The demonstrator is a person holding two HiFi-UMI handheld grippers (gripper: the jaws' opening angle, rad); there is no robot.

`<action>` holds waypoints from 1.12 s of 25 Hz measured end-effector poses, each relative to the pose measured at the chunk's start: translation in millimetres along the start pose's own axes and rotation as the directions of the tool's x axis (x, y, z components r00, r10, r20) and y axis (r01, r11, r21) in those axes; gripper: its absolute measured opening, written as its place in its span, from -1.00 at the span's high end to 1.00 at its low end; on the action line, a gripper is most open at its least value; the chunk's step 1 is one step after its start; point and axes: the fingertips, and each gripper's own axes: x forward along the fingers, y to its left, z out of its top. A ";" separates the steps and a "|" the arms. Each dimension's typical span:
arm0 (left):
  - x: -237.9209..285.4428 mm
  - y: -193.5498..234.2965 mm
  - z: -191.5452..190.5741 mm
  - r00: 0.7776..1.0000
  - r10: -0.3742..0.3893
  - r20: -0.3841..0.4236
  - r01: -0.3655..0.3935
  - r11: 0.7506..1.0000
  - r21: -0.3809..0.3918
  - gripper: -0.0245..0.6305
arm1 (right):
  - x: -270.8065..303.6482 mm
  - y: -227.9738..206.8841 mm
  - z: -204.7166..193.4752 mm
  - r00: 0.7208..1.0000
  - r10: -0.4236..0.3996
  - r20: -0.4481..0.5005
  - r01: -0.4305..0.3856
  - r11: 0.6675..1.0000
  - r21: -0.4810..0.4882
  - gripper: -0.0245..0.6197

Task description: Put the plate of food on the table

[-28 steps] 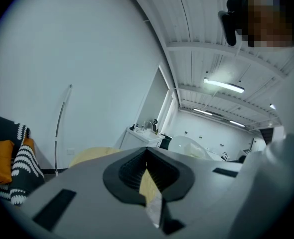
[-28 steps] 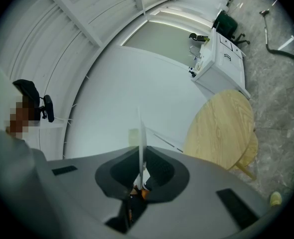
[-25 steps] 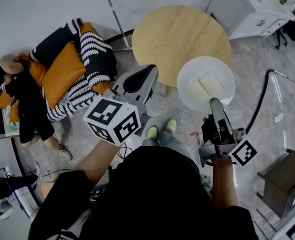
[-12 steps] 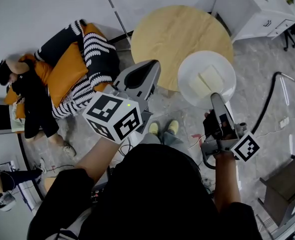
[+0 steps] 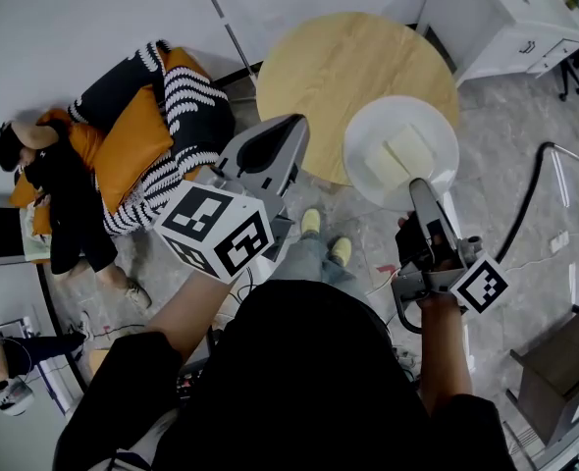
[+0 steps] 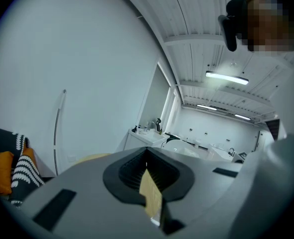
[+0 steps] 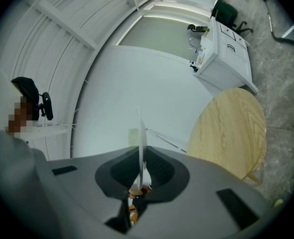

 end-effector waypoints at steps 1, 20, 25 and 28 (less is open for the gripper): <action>0.7 0.3 0.5 1.000 -0.003 0.001 0.003 1.000 -0.001 0.91 | 0.7 0.8 0.3 1.000 0.001 0.002 -0.001 1.000 -0.001 0.84; 23.3 75.2 21.8 1.000 -0.011 0.009 0.011 1.000 -0.020 0.91 | 69.8 -1.2 5.0 1.000 -0.027 -0.001 0.027 0.999 -0.023 0.84; 37.1 96.5 27.5 1.000 -0.024 0.011 0.025 0.999 -0.038 0.91 | 95.3 -2.8 7.1 0.999 -0.033 0.000 0.033 0.999 -0.026 0.84; 55.4 120.0 30.2 0.999 -0.033 0.005 0.033 0.998 -0.054 0.91 | 121.3 -11.9 12.6 0.999 -0.048 0.000 0.048 0.999 -0.024 0.84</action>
